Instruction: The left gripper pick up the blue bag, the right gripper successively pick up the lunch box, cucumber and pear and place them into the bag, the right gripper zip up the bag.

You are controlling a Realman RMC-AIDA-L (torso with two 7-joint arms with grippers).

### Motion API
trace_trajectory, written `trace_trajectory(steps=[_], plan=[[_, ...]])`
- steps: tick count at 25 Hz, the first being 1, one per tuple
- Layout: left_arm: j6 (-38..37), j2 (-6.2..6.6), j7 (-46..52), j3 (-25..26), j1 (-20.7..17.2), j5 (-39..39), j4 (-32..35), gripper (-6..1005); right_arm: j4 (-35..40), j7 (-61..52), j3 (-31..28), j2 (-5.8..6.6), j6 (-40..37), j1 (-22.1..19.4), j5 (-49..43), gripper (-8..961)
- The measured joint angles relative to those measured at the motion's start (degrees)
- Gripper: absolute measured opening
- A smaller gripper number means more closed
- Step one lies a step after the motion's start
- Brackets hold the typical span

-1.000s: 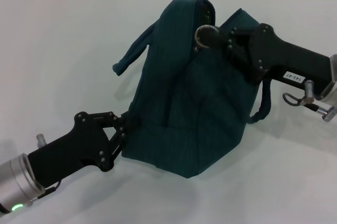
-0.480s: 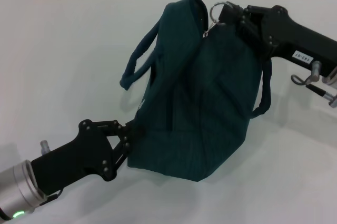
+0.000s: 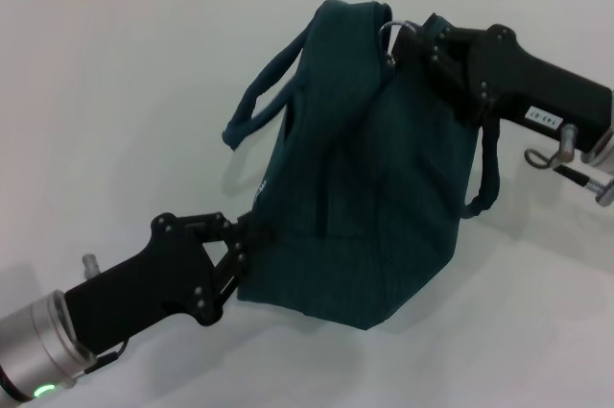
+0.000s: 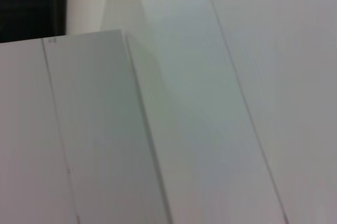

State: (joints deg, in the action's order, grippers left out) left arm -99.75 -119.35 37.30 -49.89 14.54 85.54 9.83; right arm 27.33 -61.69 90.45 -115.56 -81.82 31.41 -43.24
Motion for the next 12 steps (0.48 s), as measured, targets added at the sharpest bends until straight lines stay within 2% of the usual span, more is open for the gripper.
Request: trace_trajectory(steps=[7, 12], plan=[[-6.7, -0.06, 2.7, 0.1, 1.3, -2.1, 0.1, 86, 0.0, 0.1, 2.1, -0.10, -1.7, -0.4, -0.2, 7], [-8.4, -0.12, 5.4, 0.1, 2.8, -2.6, 0.3, 279, 0.0, 0.3, 2.6, -0.11, -2.1, -0.6, -0.3, 6]])
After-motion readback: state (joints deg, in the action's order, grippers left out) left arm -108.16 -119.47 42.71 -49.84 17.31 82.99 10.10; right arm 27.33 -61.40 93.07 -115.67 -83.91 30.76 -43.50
